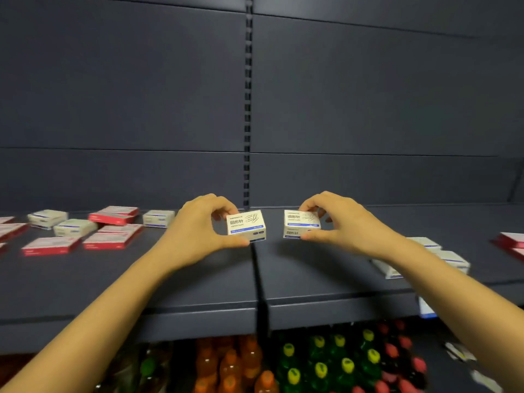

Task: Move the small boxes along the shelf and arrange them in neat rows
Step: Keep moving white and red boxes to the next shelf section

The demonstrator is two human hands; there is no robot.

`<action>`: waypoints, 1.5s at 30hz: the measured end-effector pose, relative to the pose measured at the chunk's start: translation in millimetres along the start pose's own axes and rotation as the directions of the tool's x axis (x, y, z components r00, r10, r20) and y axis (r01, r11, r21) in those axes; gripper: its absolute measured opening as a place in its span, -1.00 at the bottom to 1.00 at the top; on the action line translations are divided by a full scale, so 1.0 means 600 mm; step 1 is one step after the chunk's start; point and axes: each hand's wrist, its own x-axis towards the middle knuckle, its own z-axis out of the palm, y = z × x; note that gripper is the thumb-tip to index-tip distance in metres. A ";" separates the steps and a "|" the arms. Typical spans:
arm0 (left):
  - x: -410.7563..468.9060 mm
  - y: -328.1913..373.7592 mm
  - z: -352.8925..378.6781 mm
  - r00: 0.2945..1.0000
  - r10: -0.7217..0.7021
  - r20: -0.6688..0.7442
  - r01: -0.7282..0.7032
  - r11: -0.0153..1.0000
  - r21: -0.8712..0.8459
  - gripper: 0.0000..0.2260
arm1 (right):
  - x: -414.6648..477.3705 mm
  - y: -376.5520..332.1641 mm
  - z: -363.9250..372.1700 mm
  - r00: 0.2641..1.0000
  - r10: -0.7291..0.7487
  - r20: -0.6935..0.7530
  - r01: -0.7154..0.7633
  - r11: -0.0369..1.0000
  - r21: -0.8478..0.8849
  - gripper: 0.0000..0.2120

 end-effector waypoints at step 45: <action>0.000 0.100 0.090 0.936 -0.346 -0.061 0.348 0.895 0.279 -0.83 | 0.019 0.112 -0.056 0.959 -0.278 0.050 0.276 0.960 0.050 -0.71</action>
